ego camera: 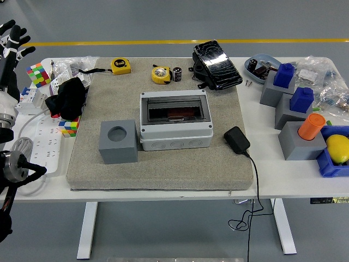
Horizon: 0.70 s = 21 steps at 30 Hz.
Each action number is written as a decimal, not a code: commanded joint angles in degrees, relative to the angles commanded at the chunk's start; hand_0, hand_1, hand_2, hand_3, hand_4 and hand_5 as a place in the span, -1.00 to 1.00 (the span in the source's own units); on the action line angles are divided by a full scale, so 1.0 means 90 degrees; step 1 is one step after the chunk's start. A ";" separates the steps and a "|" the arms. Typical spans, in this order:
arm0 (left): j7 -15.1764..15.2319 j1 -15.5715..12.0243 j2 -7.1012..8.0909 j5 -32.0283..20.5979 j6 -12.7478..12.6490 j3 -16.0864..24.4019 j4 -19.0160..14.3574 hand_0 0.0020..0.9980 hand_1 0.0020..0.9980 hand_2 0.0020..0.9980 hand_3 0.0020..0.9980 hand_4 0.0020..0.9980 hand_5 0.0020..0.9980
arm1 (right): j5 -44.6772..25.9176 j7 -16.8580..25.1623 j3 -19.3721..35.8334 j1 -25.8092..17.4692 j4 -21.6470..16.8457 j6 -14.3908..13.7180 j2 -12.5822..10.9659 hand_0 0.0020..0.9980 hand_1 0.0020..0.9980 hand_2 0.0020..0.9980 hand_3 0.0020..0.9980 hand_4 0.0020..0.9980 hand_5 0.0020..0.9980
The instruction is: Fetch the battery,place it into the box,close the lid of the box
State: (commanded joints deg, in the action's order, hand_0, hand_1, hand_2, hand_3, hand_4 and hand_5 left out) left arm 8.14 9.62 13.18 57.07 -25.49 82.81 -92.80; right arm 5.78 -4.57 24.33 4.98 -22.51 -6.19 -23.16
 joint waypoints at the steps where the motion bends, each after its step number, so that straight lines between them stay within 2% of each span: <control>1: -0.0004 -0.0008 -0.0008 -0.0001 0.0000 0.0009 -0.0003 0.12 0.39 0.37 0.47 0.92 0.14 | 0.0003 0.0000 0.0014 -0.0008 0.0001 0.0000 0.0006 0.25 0.29 0.33 0.14 0.97 0.08; 8: -0.0057 -0.0074 -0.0089 0.0053 0.0002 0.0036 0.0004 0.12 0.39 0.37 0.47 0.92 0.14 | 0.0037 0.0003 0.0115 -0.0076 -0.0003 -0.0009 0.0039 0.25 0.29 0.33 0.14 0.96 0.08; 21: -0.0305 -0.0071 -0.0083 0.0255 0.0030 -0.0120 0.0068 0.12 0.39 0.37 0.47 0.92 0.13 | 0.0060 0.0016 0.0198 -0.0164 0.0002 -0.0029 0.0105 0.25 0.29 0.33 0.14 0.96 0.08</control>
State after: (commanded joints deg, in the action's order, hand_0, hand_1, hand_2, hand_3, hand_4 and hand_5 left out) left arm 5.39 8.98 12.44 59.37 -25.22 81.73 -92.19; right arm 6.33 -4.43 26.11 3.51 -22.49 -6.45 -22.22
